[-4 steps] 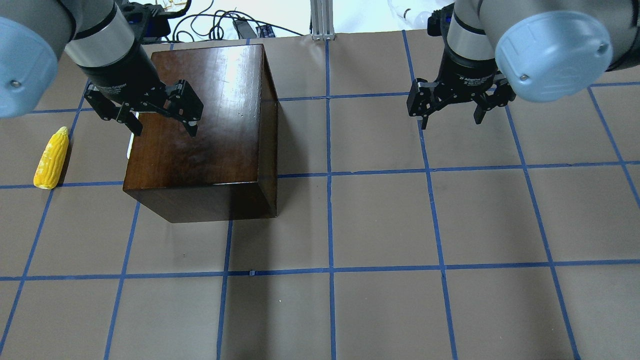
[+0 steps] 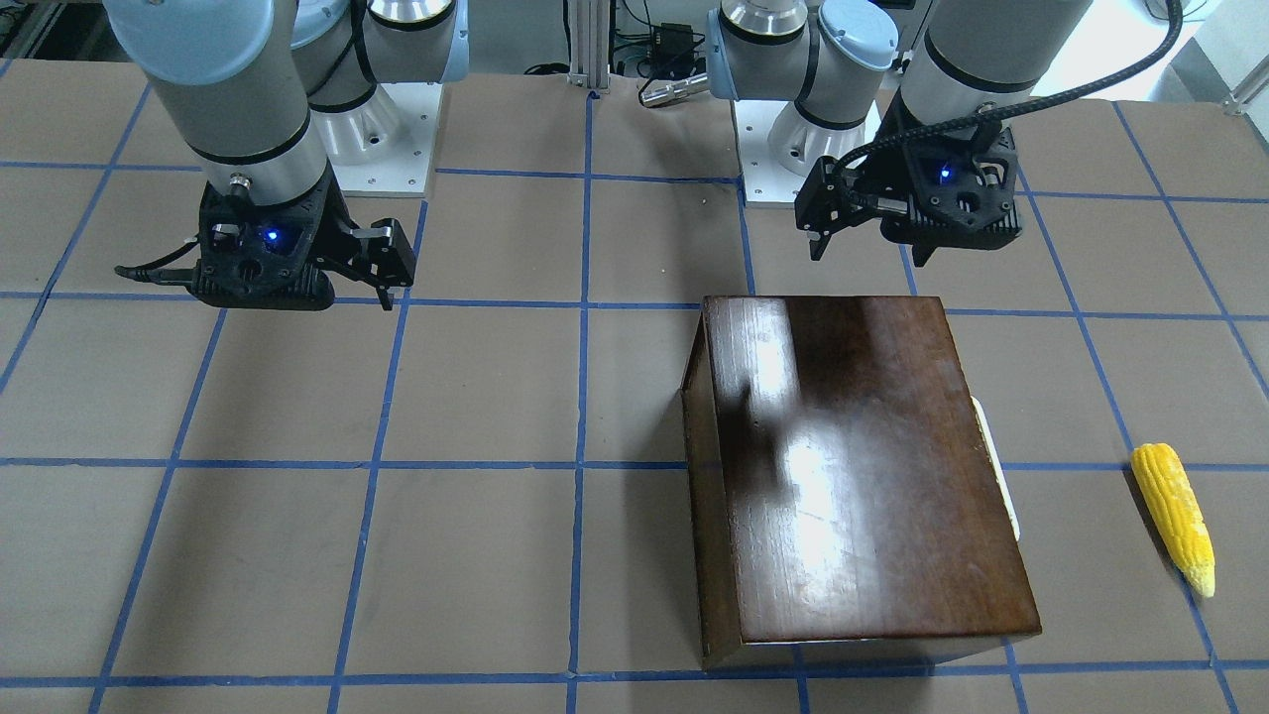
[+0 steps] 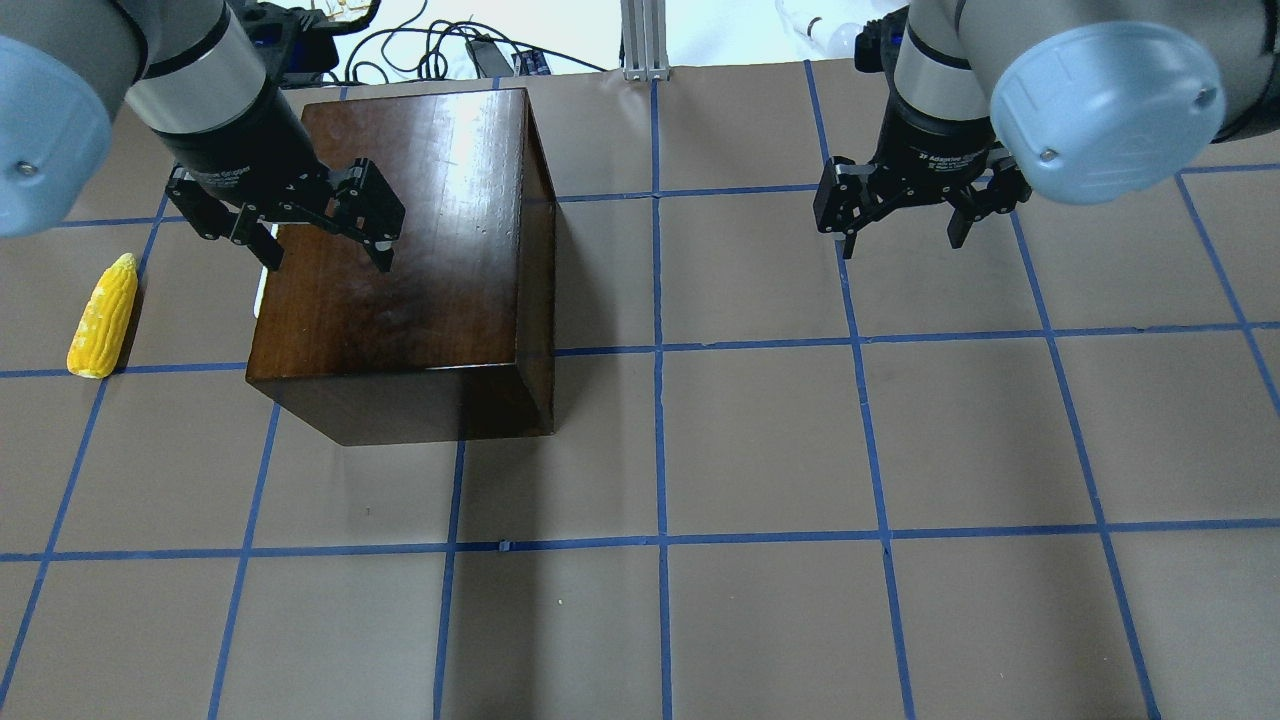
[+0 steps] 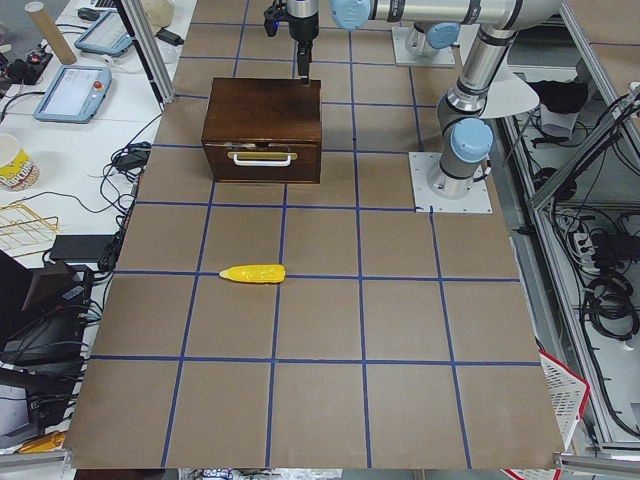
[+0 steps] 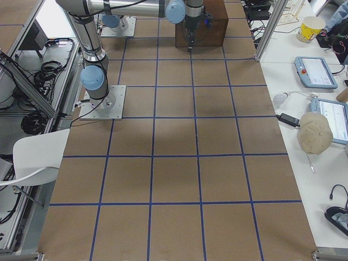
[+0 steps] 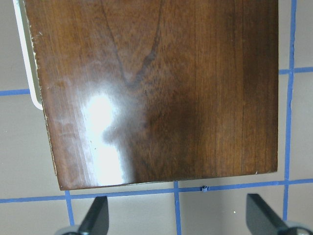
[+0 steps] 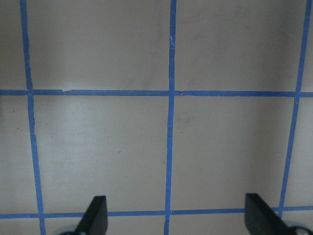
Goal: Open drawer and put corn inside
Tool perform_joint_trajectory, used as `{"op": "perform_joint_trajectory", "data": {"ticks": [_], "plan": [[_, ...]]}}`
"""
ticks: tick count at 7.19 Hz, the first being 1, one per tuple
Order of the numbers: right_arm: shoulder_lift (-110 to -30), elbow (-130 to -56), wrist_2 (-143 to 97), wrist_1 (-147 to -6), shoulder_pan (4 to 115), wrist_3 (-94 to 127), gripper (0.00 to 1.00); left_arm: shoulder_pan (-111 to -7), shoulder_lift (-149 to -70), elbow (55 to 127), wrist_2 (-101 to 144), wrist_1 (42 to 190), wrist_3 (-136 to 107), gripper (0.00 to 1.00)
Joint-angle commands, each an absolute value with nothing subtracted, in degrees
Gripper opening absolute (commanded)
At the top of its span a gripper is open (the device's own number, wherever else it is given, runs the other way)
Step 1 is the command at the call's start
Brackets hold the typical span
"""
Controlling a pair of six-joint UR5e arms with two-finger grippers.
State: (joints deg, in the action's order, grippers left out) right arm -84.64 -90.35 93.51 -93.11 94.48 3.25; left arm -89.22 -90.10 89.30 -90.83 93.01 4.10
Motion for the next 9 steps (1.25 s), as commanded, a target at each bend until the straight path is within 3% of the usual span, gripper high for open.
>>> {"op": "perform_joint_trajectory", "data": {"ticks": [1,9], "plan": [[-84.64,-90.35,93.52,-93.08,94.48,3.25,1.0,-89.12,-90.09,89.3,-90.88,92.99,4.13,1.0],[-84.64,-90.35,93.52,-93.08,94.48,3.25,1.0,-88.86,-91.49,88.6,-90.7,92.2,4.57,1.0]]}}
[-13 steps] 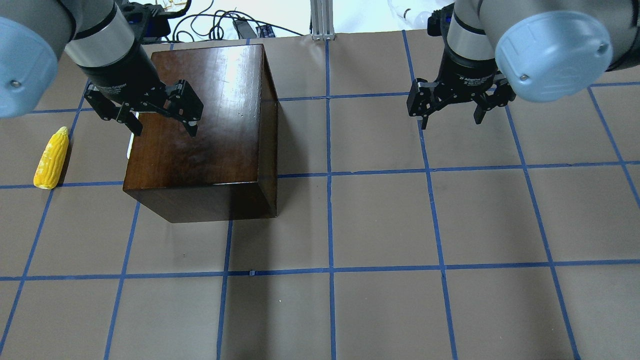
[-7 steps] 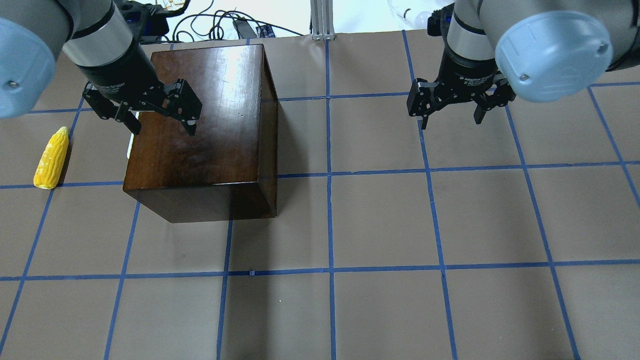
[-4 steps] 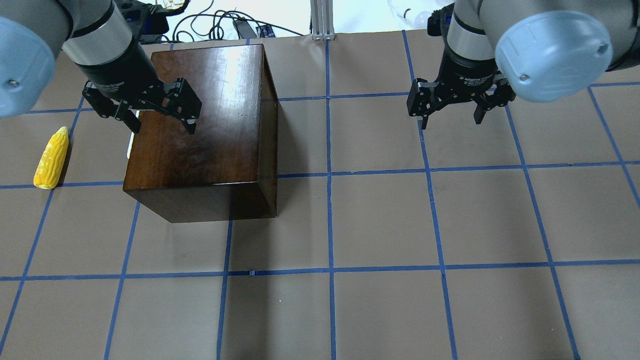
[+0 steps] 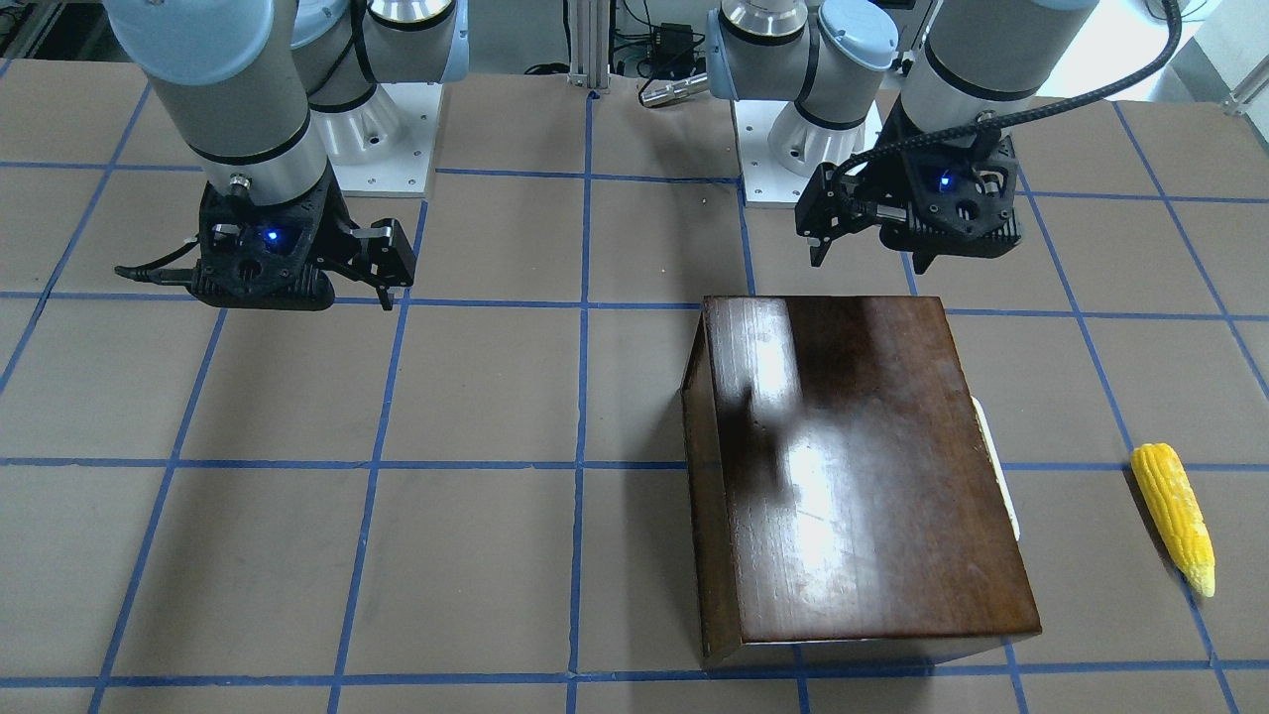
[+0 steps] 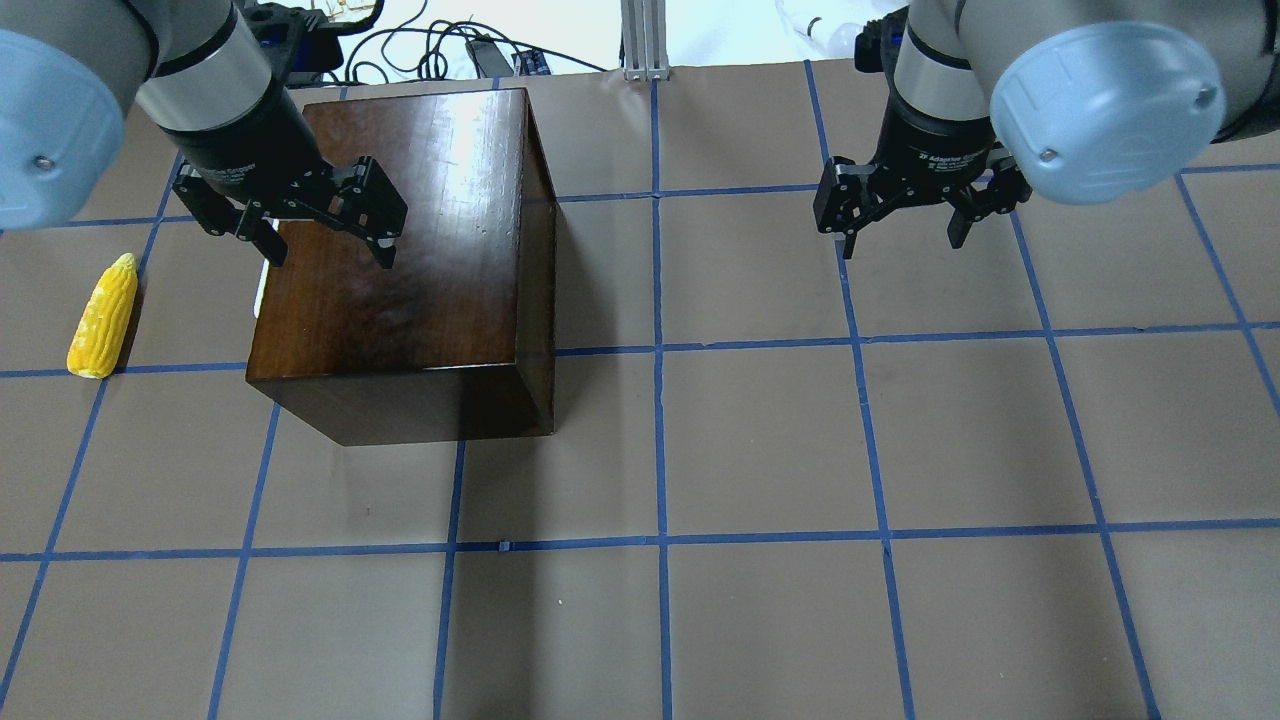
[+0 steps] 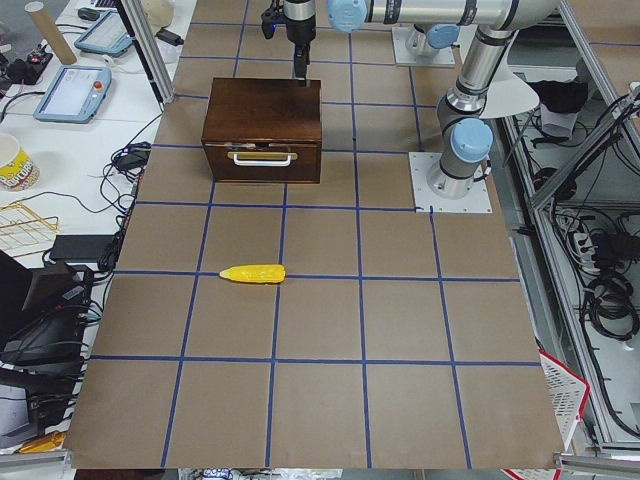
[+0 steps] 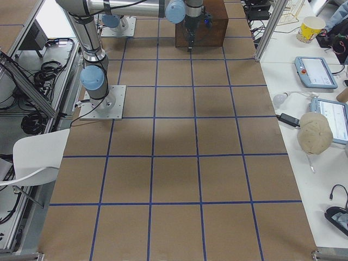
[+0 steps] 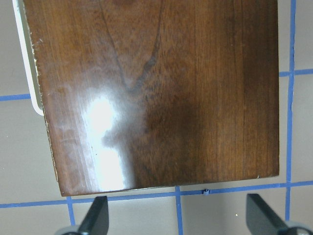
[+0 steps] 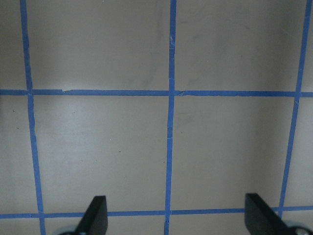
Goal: Open drawer and put corn inside
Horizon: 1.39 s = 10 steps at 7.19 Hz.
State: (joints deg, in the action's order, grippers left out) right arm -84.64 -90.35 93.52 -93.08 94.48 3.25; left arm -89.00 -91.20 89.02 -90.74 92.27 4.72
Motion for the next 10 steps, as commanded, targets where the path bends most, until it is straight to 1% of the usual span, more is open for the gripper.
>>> {"op": "perform_joint_trajectory", "data": {"ticks": [1,4,6,7,8,10], "plan": [[-84.64,-90.35,93.52,-93.08,94.48,3.25,1.0,-88.86,-91.49,88.59,-90.7,91.68,4.66,1.0],[-84.64,-90.35,93.52,-93.08,94.48,3.25,1.0,-87.46,-91.49,87.98,-90.53,91.5,4.31,1.0],[-84.64,-90.35,93.52,-93.08,94.48,3.25,1.0,-80.02,-92.27,87.37,-89.57,91.67,4.75,1.0],[-84.64,-90.35,93.6,-93.08,94.48,3.25,1.0,-77.98,-92.29,87.19,-89.65,91.93,5.09,1.0],[-84.64,-90.35,93.6,-93.08,94.48,3.25,1.0,-76.57,-92.29,87.27,-89.56,91.5,9.71,1.0],[-84.64,-90.35,93.6,-93.08,94.48,3.25,1.0,-67.99,-93.77,87.19,-84.15,90.35,15.89,1.0]]}}
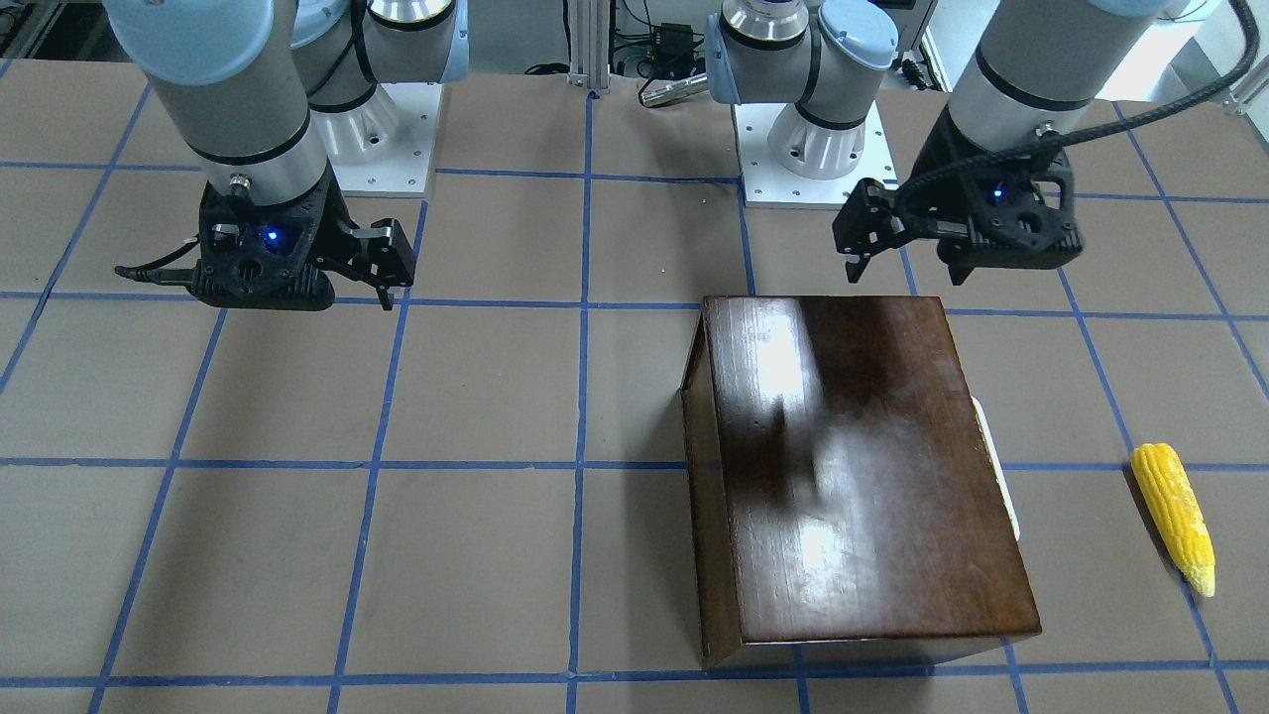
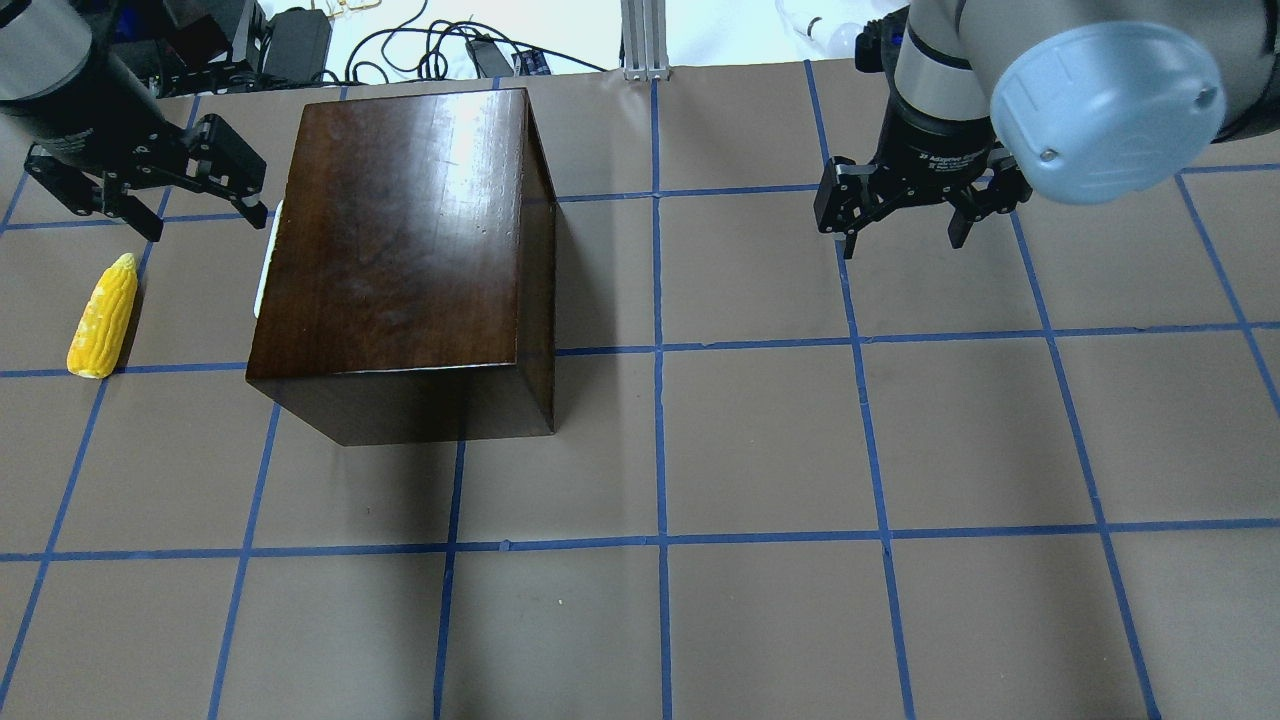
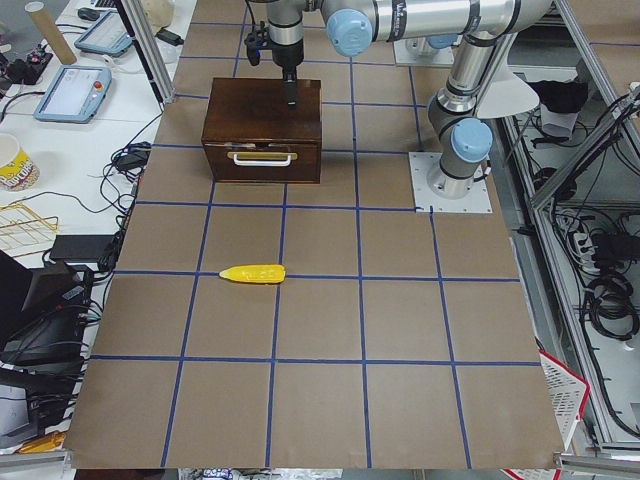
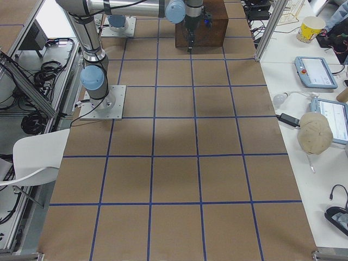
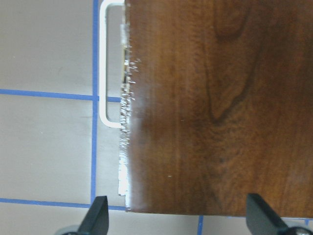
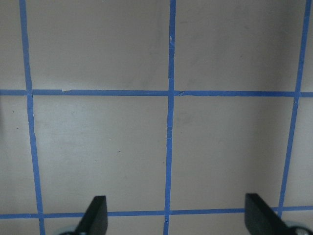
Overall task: Open drawer and put corn inside
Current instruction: 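Move the left gripper down beside the cabinet toward the white drawer handle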
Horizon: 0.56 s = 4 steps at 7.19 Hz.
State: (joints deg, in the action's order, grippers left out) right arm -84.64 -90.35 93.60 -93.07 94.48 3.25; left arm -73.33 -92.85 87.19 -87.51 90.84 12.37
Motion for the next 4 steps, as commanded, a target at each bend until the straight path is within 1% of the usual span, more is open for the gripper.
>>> {"op": "perform_joint_trajectory", "data": {"ticks": [1,3,4], "plan": [[-84.64,-90.35,93.6,-93.08,94.48,3.25,1.0,-65.16,-95.26,87.27,-83.24,90.26,19.48,1.0],[-84.64,-90.35,93.6,-93.16,94.48,3.25,1.0,-63.99,-99.21,87.97,-83.32,83.53,26.17,1.0],[-84.64,-90.35,93.6,-93.08,94.48,3.25,1.0,-63.46,-101.14,87.98,-83.23,83.24,26.63,1.0]]}}
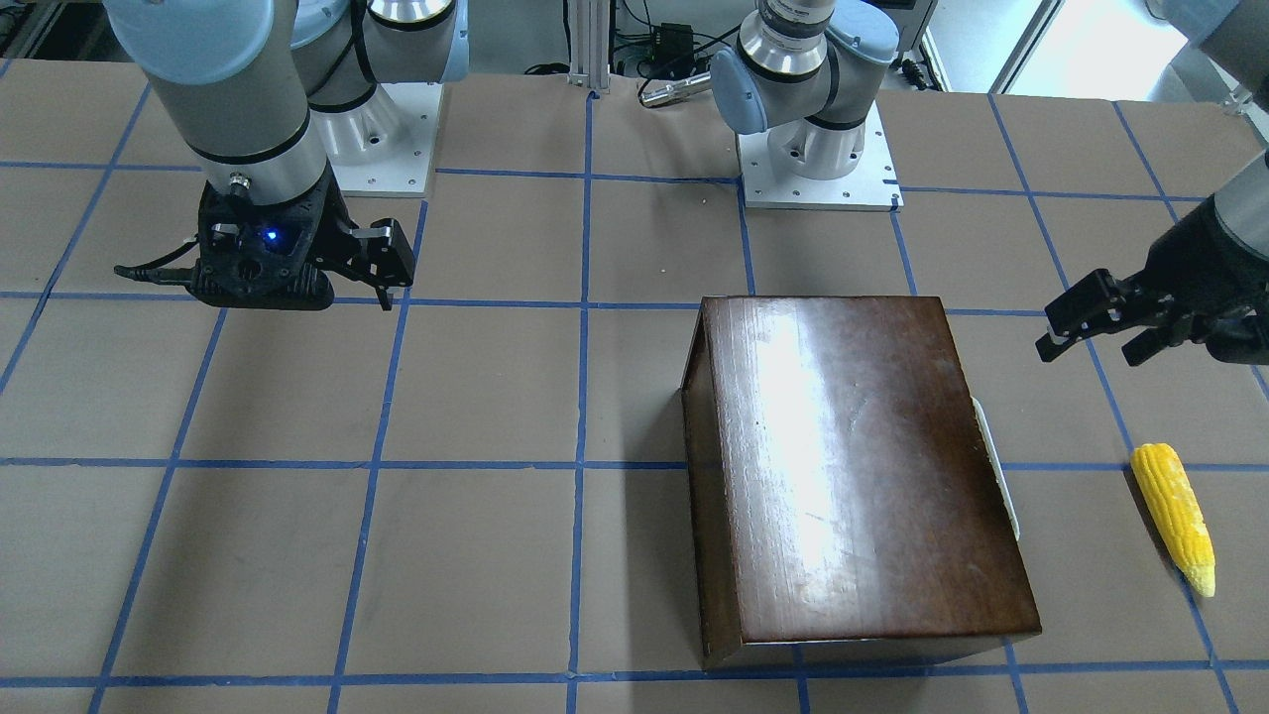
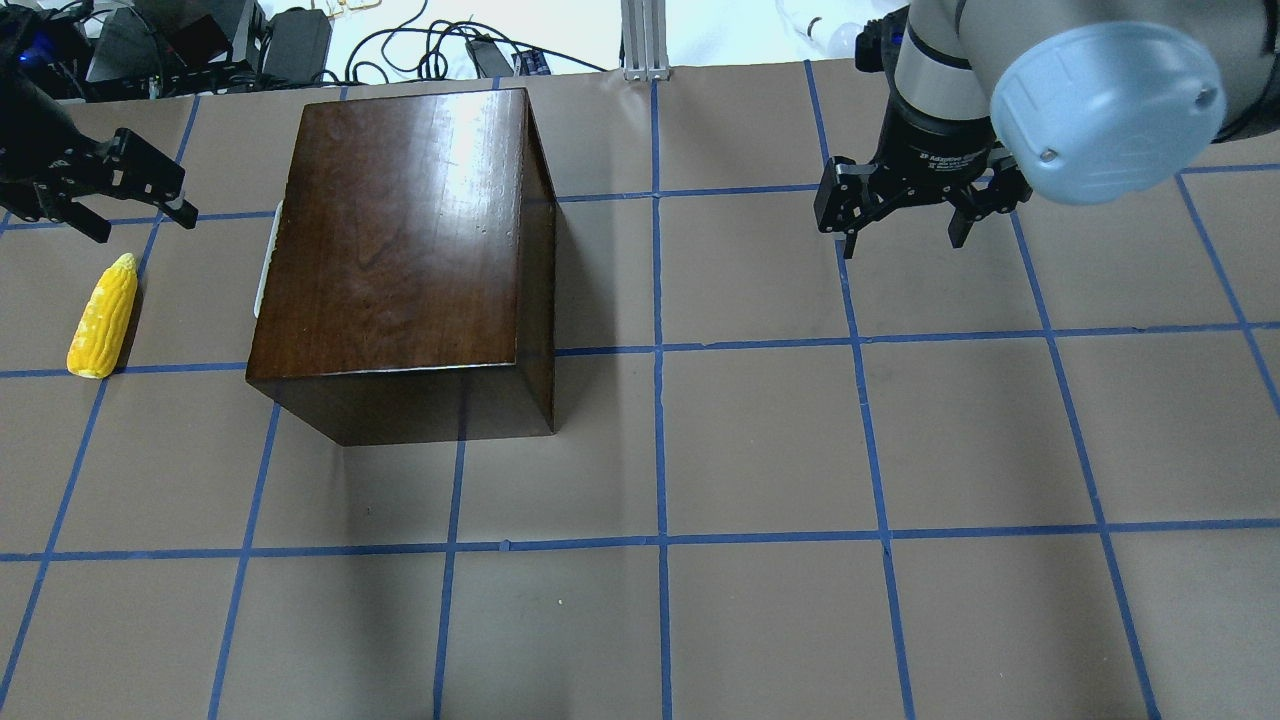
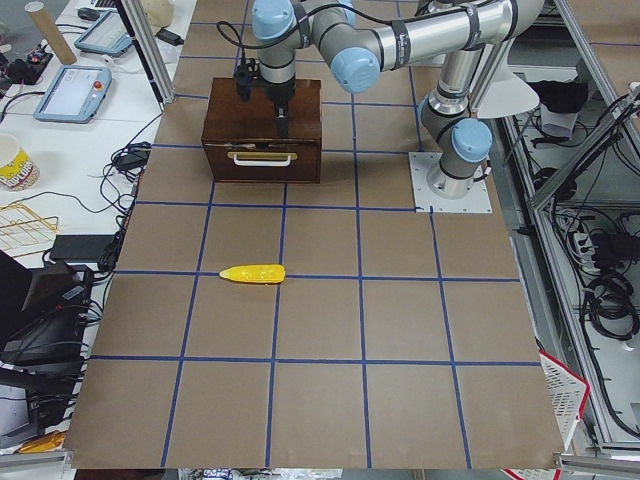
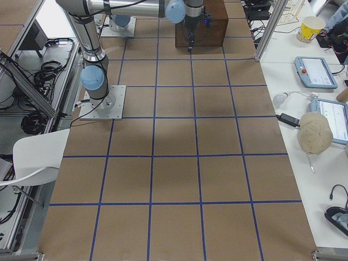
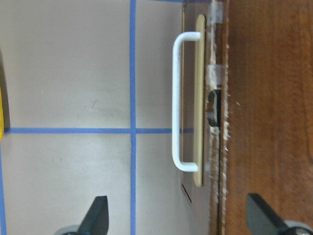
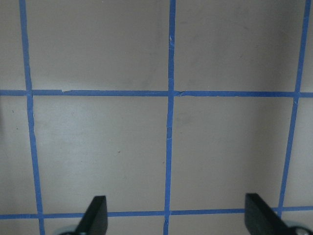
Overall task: Open drawer and put corn inside
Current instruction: 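Move the left gripper down beside the cabinet toward the white drawer handle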
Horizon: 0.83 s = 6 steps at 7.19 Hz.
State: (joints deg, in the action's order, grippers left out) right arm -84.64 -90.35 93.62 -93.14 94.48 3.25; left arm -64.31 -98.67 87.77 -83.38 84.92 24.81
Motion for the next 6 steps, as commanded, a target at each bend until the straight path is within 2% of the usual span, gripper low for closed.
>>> {"op": "perform_joint_trajectory", "data": {"ticks": [1,6], "plan": [[-84.64,-90.35,93.6,-93.08,94.48,3.25,1.0,-63.11,-102.9,88.07,-83.23,82.01,27.07,1.0],[-84.64,-90.35,93.52,-93.16,94.48,3.25,1.0,-60.82,-108.71,88.15,-79.28,79.89,29.7,1.0]]}}
